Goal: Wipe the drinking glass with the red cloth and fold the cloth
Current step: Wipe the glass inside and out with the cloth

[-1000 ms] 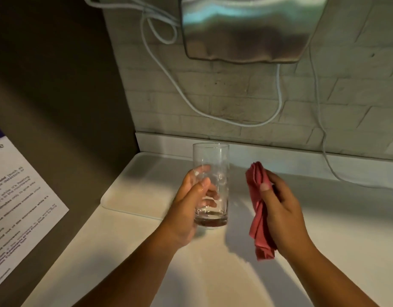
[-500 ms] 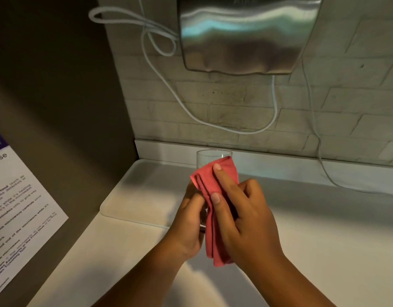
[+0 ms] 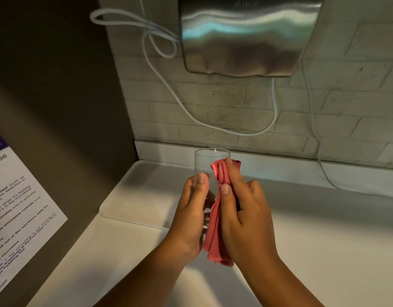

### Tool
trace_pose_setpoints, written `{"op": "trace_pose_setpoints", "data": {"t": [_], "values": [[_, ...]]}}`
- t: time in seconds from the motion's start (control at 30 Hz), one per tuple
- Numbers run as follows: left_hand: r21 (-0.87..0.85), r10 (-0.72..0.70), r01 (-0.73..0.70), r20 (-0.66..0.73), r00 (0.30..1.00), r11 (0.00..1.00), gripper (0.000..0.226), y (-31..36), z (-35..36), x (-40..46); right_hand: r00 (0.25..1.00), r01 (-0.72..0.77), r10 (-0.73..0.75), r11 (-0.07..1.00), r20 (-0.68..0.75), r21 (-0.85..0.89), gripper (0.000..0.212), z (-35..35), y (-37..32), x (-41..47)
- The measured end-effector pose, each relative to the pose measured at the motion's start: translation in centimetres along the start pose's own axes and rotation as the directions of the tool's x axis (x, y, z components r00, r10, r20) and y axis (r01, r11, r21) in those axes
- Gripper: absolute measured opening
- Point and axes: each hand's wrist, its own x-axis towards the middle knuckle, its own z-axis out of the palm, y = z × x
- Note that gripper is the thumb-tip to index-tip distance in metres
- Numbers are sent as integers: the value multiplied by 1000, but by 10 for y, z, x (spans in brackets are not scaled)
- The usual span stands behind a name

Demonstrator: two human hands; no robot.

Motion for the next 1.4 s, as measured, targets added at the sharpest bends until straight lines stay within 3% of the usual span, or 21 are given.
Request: {"op": "trace_pose_setpoints", "data": {"t": [0.2, 0.4, 0.57, 0.77, 1.0, 1.13, 1.4], "values": [[-13, 16, -16, -27, 1000, 1000, 41, -9, -6, 1, 993, 101, -86, 976, 82, -192, 51, -2, -9, -13], [-8, 50, -51, -38, 998, 999, 52, -5, -3, -1, 989, 123, -99, 959, 105, -254, 48, -6, -19, 5], [-10, 79, -80, -24, 997, 997, 69, 6, 4, -5, 998, 68, -64, 979, 28, -189, 47, -6, -18, 20], [20, 68, -67, -39, 997, 998, 74, 8, 5, -4, 999, 37, -36, 996, 11, -77, 45, 2, -2, 23], [46, 52, -47, -116, 992, 998, 57, 10, 0, 2, 983, 143, -129, 984, 130, -106, 49, 7, 7, -2], [58, 36, -31, -97, 995, 998, 45, 1, 0, -2, 980, 174, -160, 977, 118, -120, 49, 9, 10, 5], [54, 46, -41, -77, 996, 998, 59, 12, 4, -5, 991, 130, -131, 990, 20, 53, 44, 9, 18, 39]]}}
